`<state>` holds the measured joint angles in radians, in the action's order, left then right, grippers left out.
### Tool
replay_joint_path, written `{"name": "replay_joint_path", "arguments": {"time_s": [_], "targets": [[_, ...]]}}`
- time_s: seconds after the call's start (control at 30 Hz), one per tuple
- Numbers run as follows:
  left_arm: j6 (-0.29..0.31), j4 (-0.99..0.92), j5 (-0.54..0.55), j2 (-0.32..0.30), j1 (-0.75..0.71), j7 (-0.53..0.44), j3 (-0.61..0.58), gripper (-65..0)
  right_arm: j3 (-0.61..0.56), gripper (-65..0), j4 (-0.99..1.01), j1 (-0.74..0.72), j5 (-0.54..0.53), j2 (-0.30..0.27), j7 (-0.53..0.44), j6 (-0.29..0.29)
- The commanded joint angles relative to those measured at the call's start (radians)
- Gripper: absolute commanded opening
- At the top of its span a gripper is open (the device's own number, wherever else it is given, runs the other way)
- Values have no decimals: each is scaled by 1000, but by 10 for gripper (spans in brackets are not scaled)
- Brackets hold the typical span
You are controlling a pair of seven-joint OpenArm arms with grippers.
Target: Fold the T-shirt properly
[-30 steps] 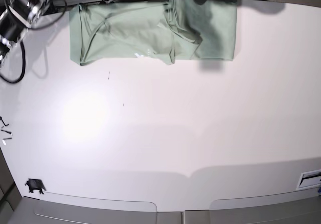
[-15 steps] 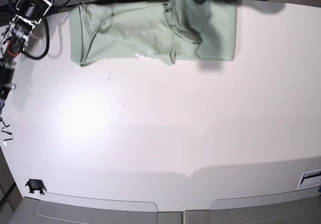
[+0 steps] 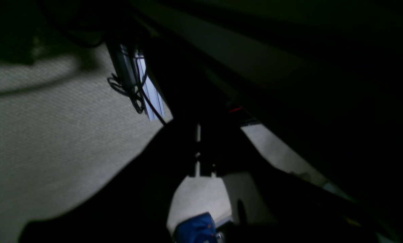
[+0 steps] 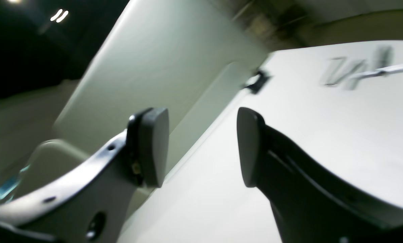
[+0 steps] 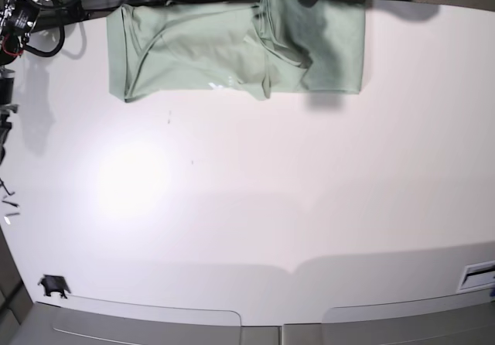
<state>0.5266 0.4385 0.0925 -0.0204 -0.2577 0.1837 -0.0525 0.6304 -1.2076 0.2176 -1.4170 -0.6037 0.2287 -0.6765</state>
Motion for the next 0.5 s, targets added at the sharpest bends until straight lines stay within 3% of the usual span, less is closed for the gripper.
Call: {"name": "replay_joint_path", "arguments": {"time_s": [0.0,0.27,0.4,0.47], "targets": [[12,3,5,3,-6,-6,-2,-650,5,-349,-66,49,-34,-22,-8,-22],[12,3,5,3,-6,-6,-2,-650,5,-349,-492,513,-67,-14,-43,-22],[12,3,5,3,-6,-6,-2,-650,5,-349,-597,719,-60,43,-118,-22],[12,3,5,3,-6,-6,-2,-650,2,-349,-603,805,47,84,-188,-22]]}}
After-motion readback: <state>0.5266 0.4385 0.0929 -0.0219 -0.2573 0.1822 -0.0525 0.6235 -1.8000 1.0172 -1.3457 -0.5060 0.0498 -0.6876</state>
